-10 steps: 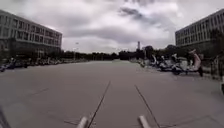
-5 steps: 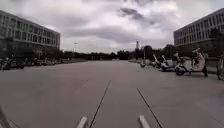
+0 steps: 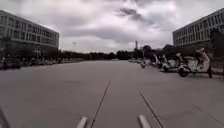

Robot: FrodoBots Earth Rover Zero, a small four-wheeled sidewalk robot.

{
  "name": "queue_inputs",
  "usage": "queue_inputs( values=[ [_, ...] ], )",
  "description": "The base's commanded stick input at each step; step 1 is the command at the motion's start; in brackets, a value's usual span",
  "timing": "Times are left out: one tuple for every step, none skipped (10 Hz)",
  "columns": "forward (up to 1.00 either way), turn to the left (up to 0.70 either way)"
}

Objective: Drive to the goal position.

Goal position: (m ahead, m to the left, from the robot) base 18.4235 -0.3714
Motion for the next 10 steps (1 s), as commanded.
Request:
queue_inputs(
  values=[
    [0.70, 0.01],
    [0.70, 0.01],
    [0.70, 0.01],
    [0.70, 0.01],
    [0.70, 0.01],
    [0.70, 0.01],
    [0.70, 0.01],
    [0.70, 0.01],
    [0.70, 0.01],
    [0.70, 0.01]
  ],
)
